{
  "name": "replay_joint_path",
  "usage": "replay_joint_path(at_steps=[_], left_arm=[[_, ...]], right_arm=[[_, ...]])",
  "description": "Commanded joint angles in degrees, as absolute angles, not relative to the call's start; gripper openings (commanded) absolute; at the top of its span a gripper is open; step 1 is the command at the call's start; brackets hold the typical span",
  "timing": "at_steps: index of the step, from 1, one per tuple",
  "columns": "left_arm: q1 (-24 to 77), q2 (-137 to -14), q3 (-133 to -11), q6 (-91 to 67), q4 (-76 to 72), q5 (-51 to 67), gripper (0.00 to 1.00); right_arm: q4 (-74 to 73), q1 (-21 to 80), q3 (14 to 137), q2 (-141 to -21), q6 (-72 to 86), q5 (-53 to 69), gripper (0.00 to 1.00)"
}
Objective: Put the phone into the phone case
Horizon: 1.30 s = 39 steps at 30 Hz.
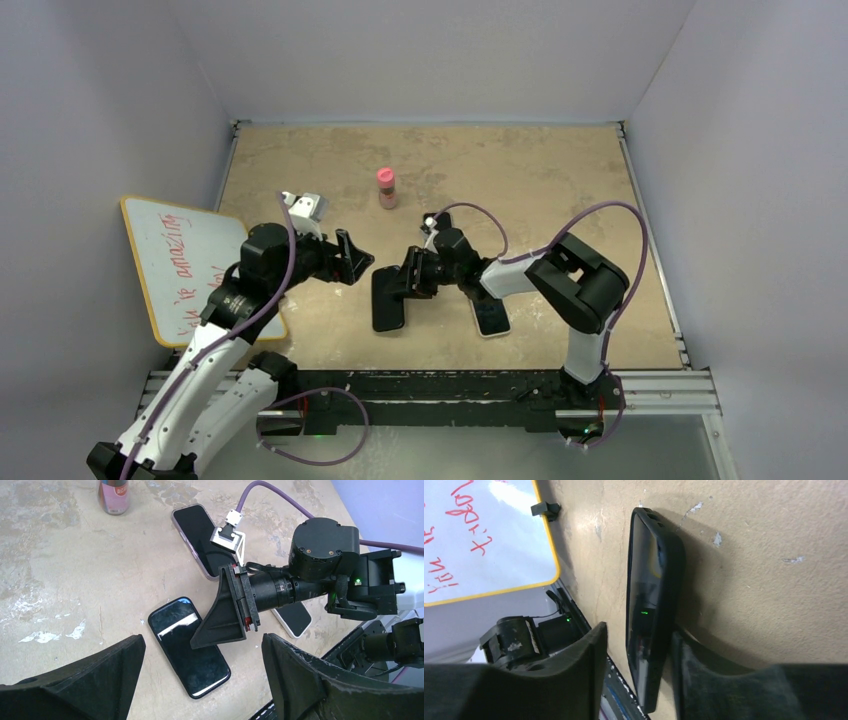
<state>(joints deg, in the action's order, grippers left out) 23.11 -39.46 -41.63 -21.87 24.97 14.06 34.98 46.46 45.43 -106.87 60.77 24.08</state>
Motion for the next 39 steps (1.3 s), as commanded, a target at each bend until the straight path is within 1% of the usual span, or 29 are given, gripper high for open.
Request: replay_joint_path(at_steps=[1,4,6,8,9,10,11,22,28,32,39], left_arm=[[22.94,-39.69,-41.53,-21.01,23.99,13.88,0.90],[22.94,-39.81,-41.48,-21.09,23.99,13.89,0.90],[22.94,-40.02,-41.42,-21.16,23.91,13.96,0.90],[22.94,-40.24,-41.40,-21.14,23.64,14.38,0.90],[22.94,-40.38,-41.40,-21.10,23.43,14.75,0.90],[22.94,-40.59,-41.40,-21.09,23.31,15.07,0.90],[22.94,-40.82,-41.40,-21.14,23.29,15.30,0.90],[22.94,-43.02,-41.83,-23.54,21.43,18.14,0.91],[22.94,-43.29,-42.64,-25.62,21.29,16.50,0.91],[22.94,-42.76,-43.34,-26.64,20.43,16.79,0.91],[22.94,-41.15,-44.48,-27.39,20.19,16.70,0.91]], right_arm=[[30.29,46.41,47.90,-102.21,58.45,23.02,0.58],[26.18,46.36,47.83,-99.29,56.57,20.73,0.68],[23.72,46.31,47.61,-96.95,55.36,19.07,0.77],[21.07,46.29,47.21,-94.39,54.21,17.23,0.84],[19.88,46.32,46.97,-93.00,53.63,16.55,0.89],[18.65,46.30,46.63,-90.73,52.93,15.91,0.96],[17.46,46.32,46.21,-88.74,52.35,15.00,0.99],[-2.93,46.31,43.69,-62.68,45.55,-4.19,0.99],[-11.26,46.32,44.46,-50.00,43.62,-12.69,0.99],[-14.82,46.30,45.14,-45.03,43.39,-16.25,0.99],[-19.16,46.32,46.24,-39.76,43.42,-19.88,0.99]])
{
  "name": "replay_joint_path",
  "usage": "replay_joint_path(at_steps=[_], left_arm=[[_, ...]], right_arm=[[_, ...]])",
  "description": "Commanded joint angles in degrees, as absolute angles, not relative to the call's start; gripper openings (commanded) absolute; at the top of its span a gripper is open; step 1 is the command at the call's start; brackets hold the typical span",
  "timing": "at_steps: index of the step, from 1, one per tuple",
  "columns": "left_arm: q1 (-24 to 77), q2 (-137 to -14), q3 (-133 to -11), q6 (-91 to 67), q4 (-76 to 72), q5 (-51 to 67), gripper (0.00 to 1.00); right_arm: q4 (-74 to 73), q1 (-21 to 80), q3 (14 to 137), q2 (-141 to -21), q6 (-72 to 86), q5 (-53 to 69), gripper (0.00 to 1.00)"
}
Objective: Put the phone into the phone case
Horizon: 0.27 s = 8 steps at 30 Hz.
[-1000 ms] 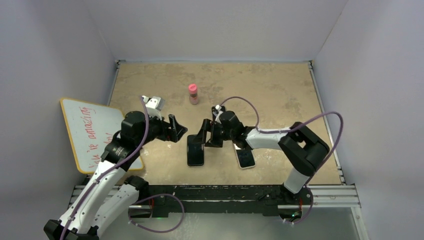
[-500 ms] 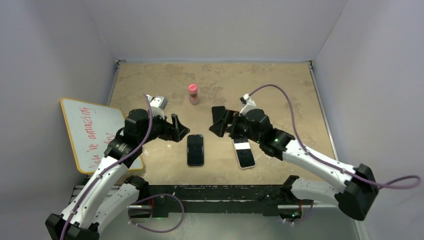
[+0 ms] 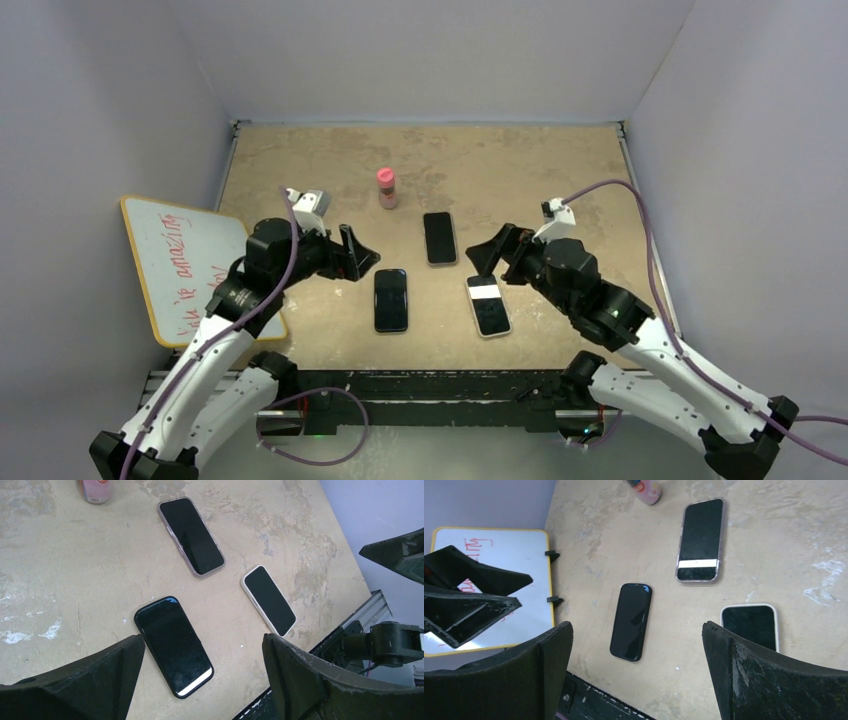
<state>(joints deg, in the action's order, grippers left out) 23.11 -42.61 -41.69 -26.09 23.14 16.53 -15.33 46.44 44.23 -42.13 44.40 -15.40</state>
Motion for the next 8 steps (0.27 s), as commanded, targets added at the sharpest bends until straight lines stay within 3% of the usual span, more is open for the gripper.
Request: replay_joint_path(at_steps=[1,8], left_arm=[[22.94,-41.03,-44.47,-27.54,20.08,16.59,0.91],[22.94,-40.03,-43.83,-29.29,20.65,12.77,0.88]], right_arm=[[-19.36,46.32,46.24,-39.20,43.42,-20.07,0.99],[-20.34,46.27,46.90,-37.38,42.60,-19.59,0.99]])
